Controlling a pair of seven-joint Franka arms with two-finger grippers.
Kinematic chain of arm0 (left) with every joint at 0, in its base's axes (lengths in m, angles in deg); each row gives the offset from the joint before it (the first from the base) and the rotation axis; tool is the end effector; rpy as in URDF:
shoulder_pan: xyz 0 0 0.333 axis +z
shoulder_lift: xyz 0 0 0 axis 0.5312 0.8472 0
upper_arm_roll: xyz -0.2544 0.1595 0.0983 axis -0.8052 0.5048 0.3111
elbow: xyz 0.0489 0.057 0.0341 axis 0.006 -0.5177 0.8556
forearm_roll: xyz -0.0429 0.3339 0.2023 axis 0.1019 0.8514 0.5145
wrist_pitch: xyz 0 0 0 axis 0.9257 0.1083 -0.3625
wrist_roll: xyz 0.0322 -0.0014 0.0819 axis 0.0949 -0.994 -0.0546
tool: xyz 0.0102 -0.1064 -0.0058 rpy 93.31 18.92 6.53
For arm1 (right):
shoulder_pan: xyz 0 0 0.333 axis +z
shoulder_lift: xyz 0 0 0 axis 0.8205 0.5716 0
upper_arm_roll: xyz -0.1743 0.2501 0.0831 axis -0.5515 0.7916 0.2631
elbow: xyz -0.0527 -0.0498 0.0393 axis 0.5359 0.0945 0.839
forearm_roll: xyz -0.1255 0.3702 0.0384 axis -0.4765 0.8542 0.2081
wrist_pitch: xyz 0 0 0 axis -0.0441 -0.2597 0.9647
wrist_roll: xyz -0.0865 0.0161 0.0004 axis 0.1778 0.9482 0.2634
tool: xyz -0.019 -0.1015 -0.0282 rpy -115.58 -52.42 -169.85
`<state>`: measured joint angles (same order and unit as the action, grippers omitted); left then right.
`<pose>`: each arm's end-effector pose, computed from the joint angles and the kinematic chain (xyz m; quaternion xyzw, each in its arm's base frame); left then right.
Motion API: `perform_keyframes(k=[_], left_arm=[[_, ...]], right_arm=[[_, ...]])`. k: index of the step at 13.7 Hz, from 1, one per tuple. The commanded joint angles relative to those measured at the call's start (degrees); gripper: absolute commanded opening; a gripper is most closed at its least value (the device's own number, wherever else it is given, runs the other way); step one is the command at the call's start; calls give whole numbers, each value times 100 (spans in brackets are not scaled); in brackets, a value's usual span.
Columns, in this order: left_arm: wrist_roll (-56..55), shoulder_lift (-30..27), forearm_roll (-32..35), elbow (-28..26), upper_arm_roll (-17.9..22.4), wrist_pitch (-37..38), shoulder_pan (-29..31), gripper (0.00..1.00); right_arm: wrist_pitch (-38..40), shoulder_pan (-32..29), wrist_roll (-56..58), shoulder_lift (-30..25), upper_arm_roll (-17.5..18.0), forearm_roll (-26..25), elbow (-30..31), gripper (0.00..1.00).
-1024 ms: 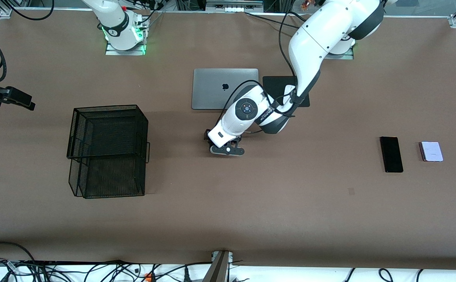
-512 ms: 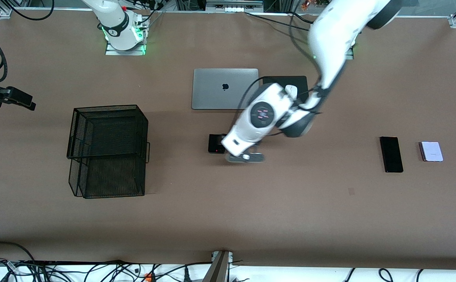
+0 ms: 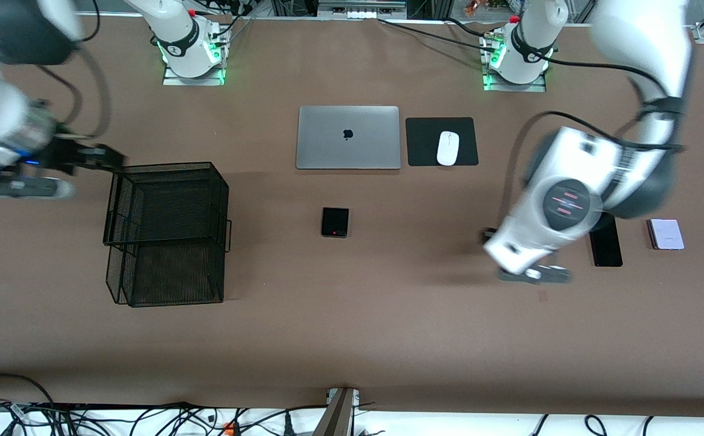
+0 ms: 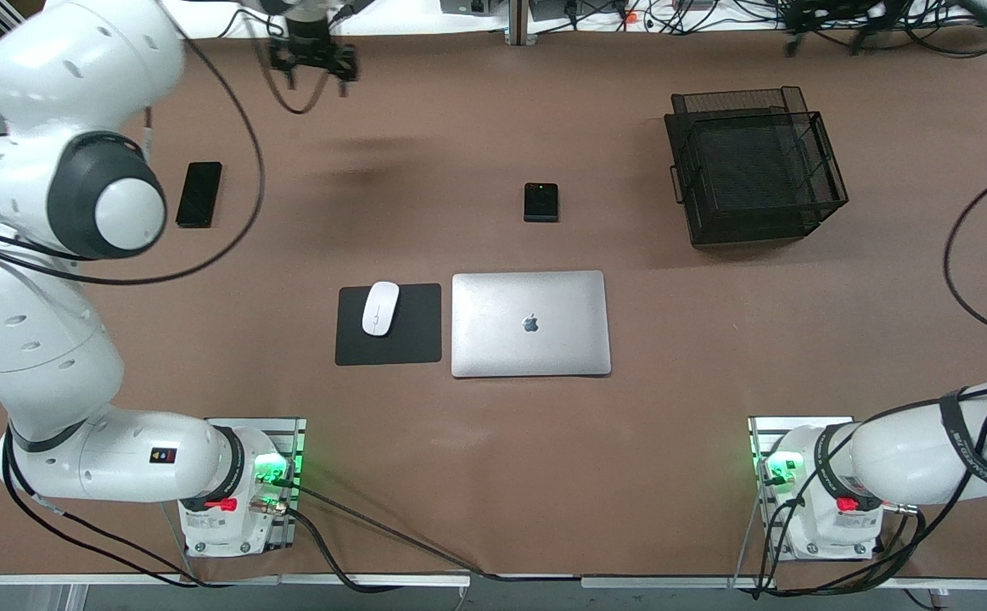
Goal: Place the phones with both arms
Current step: 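Grasp the flip phone with the right gripper while the left gripper reaches the smartphone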
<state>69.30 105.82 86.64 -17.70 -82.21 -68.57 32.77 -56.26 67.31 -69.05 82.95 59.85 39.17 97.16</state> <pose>0.6835 -0.1379 0.3786 -0.9937 0.0121 0.0700 0.0873 0.5874 0.1188 0.5430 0.9991 -0.0201 -0.0309 0.0190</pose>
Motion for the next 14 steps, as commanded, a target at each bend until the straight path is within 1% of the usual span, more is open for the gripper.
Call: perform_keyframes(k=[1, 3, 4, 6, 7, 10, 11, 12, 14], left_arm=[[848, -125, 138, -464, -106, -130, 869, 100], [1298, -125, 147, -718, -140, -436, 1502, 100], [1439, -117, 139, -938, -141, -707, 1705, 100], [1738, -125, 147, -1630, -158, -1575, 2241, 100], [1887, -125, 147, -2026, -150, -2181, 2460, 100], [1985, -117, 375, -2993, -141, -3921, 3006, 100], [1977, -90, 489, -3223, -132, -4345, 3164, 100], [1977, -47, 516, -3321, -132, -4592, 3314, 100], [1977, 33, 525, -3383, -114, -4692, 3455, 100]], right_arm=[[-421, 915, -1067, 417, -32, 125, -143, 100], [-746, 1653, -1604, 1074, -40, 188, -676, 100], [-887, 1927, -1937, 1469, -32, 214, -1010, 100], [-985, 2455, -2684, 2182, -40, 214, -1705, 100], [-1029, 2683, -3027, 2446, -40, 214, -1899, 100], [-1519, 3045, -3530, 2904, -40, 205, -1866, 100], [-1756, 3133, -3706, 3054, -49, 197, -1814, 100], [-2011, 3168, -3777, 3195, -49, 136, -1692, 100], [-2433, 3186, -3725, 3345, -75, 118, -1454, 100]])
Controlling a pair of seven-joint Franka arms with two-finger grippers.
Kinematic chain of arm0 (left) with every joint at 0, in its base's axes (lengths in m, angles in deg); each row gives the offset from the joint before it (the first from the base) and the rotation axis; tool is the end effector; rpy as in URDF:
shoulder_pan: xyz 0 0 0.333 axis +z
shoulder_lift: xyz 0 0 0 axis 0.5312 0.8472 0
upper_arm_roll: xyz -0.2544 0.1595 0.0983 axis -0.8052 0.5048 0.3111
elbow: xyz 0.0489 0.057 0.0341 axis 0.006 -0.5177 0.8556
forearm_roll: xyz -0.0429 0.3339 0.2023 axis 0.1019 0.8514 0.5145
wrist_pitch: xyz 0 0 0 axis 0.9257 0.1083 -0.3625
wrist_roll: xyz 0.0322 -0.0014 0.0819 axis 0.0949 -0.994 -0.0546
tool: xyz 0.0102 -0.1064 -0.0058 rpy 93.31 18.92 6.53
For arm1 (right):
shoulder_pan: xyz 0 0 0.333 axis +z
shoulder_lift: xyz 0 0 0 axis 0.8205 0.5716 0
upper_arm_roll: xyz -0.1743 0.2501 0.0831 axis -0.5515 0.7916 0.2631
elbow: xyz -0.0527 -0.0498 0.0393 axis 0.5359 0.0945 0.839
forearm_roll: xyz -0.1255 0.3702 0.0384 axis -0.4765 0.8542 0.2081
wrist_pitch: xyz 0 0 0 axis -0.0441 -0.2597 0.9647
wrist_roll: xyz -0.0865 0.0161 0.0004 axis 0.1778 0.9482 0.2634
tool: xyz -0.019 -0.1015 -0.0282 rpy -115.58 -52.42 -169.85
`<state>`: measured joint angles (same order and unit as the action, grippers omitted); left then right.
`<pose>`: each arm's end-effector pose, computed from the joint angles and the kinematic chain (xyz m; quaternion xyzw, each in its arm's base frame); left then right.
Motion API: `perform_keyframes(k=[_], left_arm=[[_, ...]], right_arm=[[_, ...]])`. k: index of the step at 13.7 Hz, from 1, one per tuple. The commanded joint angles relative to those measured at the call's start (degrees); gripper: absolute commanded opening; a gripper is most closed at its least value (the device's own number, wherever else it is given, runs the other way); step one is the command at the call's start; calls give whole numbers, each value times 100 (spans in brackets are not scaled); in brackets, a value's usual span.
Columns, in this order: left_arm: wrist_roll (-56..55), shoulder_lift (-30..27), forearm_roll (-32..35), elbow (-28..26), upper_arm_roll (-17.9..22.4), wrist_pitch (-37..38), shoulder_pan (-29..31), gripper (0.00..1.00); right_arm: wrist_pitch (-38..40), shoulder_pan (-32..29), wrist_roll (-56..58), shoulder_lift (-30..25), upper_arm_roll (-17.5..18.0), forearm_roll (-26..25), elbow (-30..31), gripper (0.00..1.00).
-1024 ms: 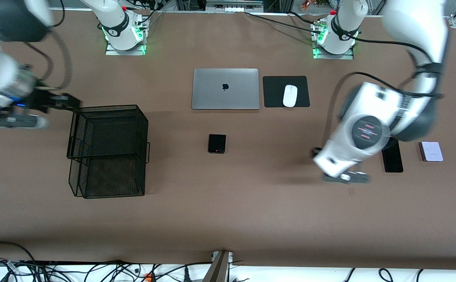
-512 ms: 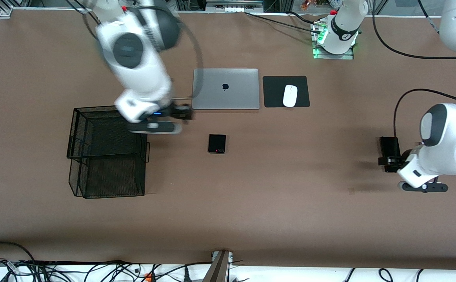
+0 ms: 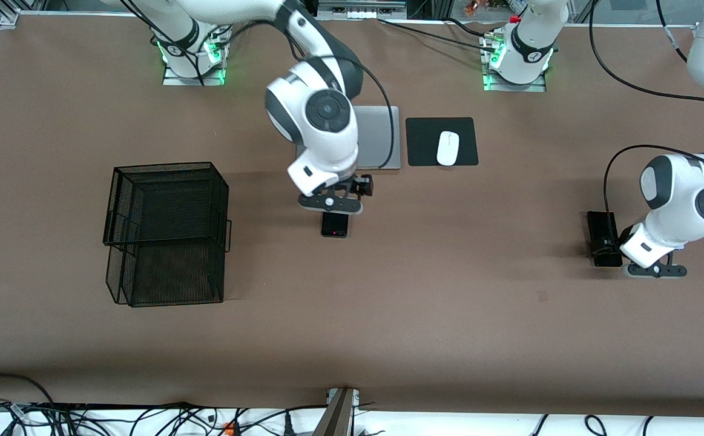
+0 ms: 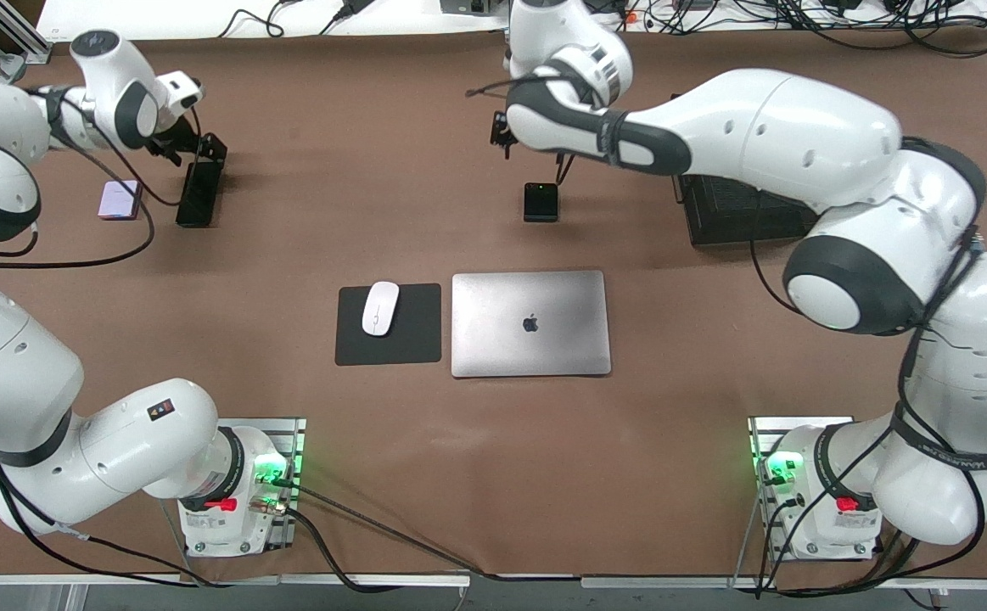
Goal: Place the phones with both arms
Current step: 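Grasp the flip phone with the right gripper while the left gripper reaches the smartphone, then carry the flip phone into the mesh organizer while the left gripper lifts the smartphone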
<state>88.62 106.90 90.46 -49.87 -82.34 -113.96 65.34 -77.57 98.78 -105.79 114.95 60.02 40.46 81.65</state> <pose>0.6077 0.1694 0.1903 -0.9995 -0.0007 -0.0188 0.0262 0.5373 0.5070 0.3250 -0.9978 0.0653 -0.0067 0.0043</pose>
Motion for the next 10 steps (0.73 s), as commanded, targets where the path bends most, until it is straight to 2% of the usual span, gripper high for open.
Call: perform_keyframes(k=[1, 3, 6, 8, 10], left_arm=[[45, -58, 143, -183, -101, -153, 207, 100], [-43, 3, 134, -289, -101, -153, 208, 100], [-70, 48, 134, -342, -110, -127, 260, 100], [-35, 57, 134, -342, -101, -109, 260, 100], [140, 39, 134, -333, -101, -83, 269, 42]], right_arm=[[-504, 31, -34, 224, -119, -55, 211, 100], [-944, 22, -34, 408, -119, -309, 466, 100], [-1507, -13, 18, 628, -119, -346, 739, 100], [-1561, -22, 185, 725, -119, -337, 766, 100], [-1596, -14, 212, 804, -119, -337, 766, 100]])
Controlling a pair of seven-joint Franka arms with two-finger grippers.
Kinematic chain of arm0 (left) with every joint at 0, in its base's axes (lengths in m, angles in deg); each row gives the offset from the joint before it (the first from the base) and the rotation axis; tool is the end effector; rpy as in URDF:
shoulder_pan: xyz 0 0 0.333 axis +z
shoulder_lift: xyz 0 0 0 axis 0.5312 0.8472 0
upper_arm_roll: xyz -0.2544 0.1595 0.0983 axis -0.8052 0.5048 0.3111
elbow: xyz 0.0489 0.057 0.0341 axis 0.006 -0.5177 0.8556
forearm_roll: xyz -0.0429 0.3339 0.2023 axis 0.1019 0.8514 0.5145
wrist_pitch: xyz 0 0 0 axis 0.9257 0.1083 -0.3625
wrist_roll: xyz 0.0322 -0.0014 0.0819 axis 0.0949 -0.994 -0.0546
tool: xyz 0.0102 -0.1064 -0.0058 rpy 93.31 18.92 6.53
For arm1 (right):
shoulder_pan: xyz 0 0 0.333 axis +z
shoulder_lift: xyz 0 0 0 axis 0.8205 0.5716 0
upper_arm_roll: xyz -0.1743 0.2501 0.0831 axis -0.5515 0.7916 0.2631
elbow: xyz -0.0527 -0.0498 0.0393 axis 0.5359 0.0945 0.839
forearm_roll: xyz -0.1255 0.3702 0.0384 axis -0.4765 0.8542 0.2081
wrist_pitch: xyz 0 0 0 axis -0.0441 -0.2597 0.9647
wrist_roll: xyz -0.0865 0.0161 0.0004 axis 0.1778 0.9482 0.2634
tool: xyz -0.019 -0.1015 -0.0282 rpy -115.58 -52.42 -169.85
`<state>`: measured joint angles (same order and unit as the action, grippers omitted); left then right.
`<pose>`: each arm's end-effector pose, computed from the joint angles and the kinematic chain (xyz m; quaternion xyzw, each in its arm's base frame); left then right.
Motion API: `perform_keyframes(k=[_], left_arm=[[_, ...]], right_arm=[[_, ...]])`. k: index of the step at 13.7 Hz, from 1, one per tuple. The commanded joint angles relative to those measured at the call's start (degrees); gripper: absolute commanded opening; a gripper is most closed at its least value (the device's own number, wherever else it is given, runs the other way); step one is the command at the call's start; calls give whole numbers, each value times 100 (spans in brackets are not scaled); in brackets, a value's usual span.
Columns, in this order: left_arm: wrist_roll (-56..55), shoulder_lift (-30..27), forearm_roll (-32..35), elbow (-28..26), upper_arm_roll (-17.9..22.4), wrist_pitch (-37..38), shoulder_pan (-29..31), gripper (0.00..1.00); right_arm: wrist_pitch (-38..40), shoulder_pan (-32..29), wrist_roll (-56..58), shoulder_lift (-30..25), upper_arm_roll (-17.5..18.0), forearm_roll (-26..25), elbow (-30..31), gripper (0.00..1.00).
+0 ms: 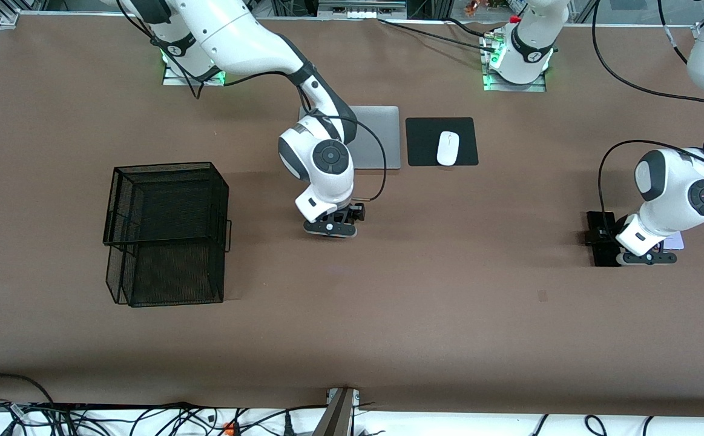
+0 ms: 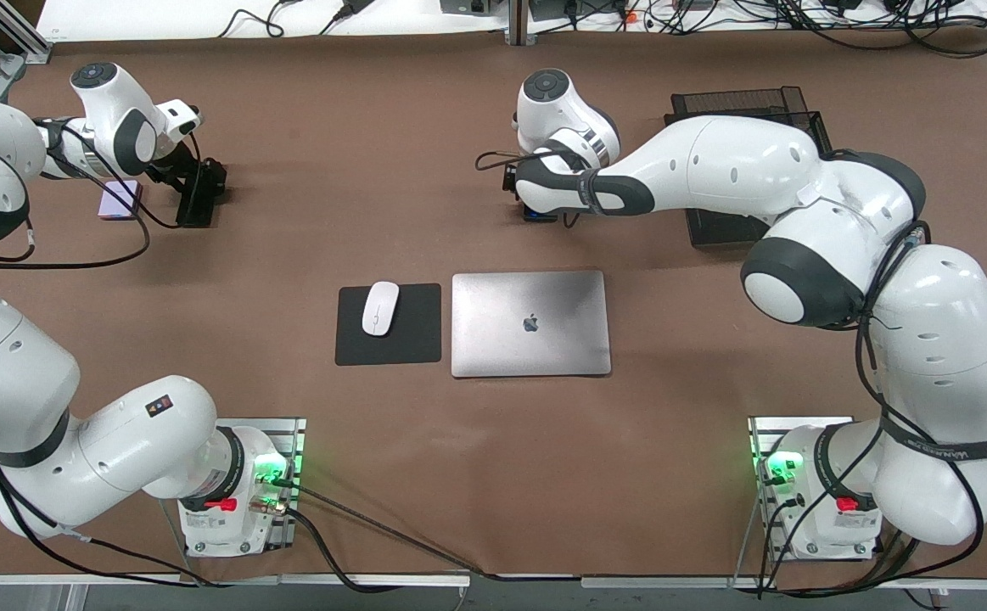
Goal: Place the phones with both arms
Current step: 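Carry the flip phone into the mesh organizer while the left gripper lifts the smartphone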
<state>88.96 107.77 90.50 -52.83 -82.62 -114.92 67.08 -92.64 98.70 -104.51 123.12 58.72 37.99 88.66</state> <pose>0.5861 0.1738 0.1644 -0.9999 -0.0053 0.0026 0.0130 0.5384 0.4866 0.1883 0.9985 -0.0478 0.0242 0.0141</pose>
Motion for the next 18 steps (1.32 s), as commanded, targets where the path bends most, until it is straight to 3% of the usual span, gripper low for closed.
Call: perform_keyframes(k=[1, 3, 5, 6, 7, 8, 9, 13, 18], left_arm=[[282, -57, 130, -19, -73, 31, 95, 22], [354, -118, 130, 34, -82, 197, 86, 8], [354, -276, 130, 52, -134, 399, 69, 4], [362, -407, 130, 104, -195, 583, 25, 4], [363, -487, 130, 296, -300, 985, 7, 4], [354, -488, 121, 646, -545, 1624, 16, 4], [354, -488, 78, 1032, -721, 2283, 7, 4], [336, -470, 42, 2237, -1390, 4044, -150, 3], [301, -470, -80, 3074, -1479, 5172, -730, 2]], right_arm=[[-159, -6, 136, 23, 11, -89, 65, 100], [-273, -6, 181, 102, 11, -89, 74, 100], [-309, -15, 216, 137, 11, -89, 65, 100], [-309, -24, 312, 137, 11, -72, 74, 86], [-300, -24, 391, 120, 11, -63, 65, 61], [-257, -59, 461, 76, 11, -46, 30, 46], [-143, -76, 488, -11, 11, -28, -5, 39], [935, -182, 497, -827, 2, 51, -66, 39], [2869, -989, 1786, -2076, -129, 657, -32, 39]])
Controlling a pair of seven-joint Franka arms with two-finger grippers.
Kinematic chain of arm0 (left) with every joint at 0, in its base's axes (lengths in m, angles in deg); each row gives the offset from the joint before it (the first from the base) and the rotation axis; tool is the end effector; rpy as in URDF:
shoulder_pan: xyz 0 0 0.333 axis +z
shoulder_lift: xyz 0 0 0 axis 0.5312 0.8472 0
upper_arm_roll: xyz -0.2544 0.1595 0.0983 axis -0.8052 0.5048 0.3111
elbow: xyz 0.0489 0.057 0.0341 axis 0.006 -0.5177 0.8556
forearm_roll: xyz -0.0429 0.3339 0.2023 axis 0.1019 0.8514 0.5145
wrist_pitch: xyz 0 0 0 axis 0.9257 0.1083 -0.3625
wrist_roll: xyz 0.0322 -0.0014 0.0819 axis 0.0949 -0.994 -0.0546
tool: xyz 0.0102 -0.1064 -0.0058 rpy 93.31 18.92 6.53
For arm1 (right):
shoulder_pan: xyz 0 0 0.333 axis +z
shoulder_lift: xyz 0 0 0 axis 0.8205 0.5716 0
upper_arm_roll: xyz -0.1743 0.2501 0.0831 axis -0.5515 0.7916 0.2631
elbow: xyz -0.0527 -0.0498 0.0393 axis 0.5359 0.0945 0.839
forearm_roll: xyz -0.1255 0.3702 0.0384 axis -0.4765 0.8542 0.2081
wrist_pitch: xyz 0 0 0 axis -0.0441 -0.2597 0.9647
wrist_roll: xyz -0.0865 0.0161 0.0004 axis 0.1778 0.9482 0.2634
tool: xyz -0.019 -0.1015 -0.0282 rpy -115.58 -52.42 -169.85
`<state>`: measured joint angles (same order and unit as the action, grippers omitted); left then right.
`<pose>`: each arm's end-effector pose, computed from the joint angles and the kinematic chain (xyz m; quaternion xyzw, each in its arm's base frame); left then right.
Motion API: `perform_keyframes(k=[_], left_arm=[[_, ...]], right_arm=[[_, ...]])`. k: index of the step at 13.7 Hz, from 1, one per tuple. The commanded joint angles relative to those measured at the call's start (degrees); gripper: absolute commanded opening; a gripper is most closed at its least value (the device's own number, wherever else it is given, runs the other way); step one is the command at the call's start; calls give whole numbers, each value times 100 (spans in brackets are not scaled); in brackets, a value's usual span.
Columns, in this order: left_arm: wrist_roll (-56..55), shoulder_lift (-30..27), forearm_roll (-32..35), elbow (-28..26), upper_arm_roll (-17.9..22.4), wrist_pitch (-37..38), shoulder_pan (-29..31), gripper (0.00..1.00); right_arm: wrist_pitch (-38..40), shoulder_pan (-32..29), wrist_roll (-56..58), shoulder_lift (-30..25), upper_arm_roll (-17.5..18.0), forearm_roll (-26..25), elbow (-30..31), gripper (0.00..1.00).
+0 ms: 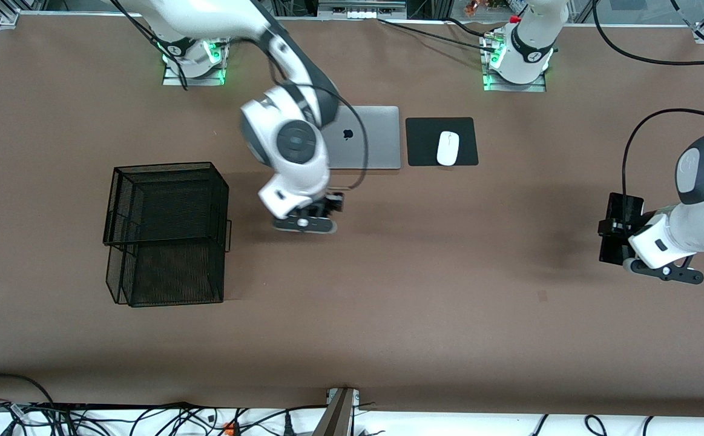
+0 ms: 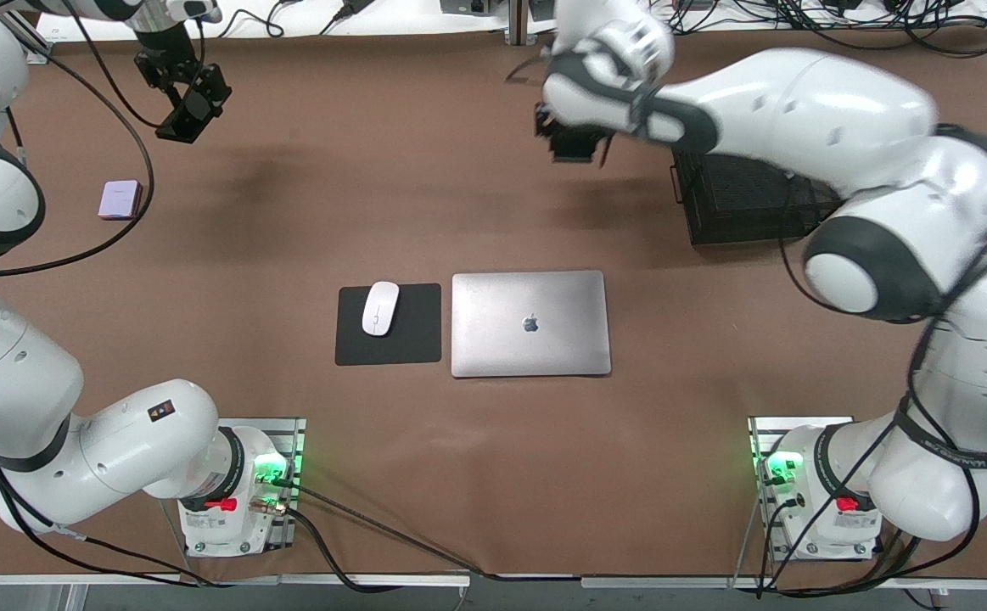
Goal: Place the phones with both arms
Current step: 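Carry the flip phone into the mesh organizer while the left gripper lifts the smartphone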
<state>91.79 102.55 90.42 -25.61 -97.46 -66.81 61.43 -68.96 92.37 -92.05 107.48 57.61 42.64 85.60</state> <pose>0.6627 0.0502 0.3838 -0.9873 0.0995 0.1177 0.0376 0.5779 0.4076 0.3746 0.9990 -0.0262 -0.0323 0.0174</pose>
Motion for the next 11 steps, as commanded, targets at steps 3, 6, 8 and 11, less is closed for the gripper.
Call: perform_keyframes(k=[3, 6, 8, 11], left_arm=[[18, 52, -580, 606, -4, 441, -262, 2], [18, 52, -1002, 677, -12, 441, -385, 2], [27, 52, -1101, 826, -12, 441, -473, 2], [18, 52, -1127, 888, -12, 441, -745, 2]], right_arm=[[725, -463, 1655, -1293, -727, 192, 1105, 39], [15, -463, 3176, -2269, -1746, 183, 2617, 39], [-408, -463, 3819, -2552, -2309, 183, 3277, 39], [-1338, -463, 4550, -2527, -2838, 201, 4025, 39]])
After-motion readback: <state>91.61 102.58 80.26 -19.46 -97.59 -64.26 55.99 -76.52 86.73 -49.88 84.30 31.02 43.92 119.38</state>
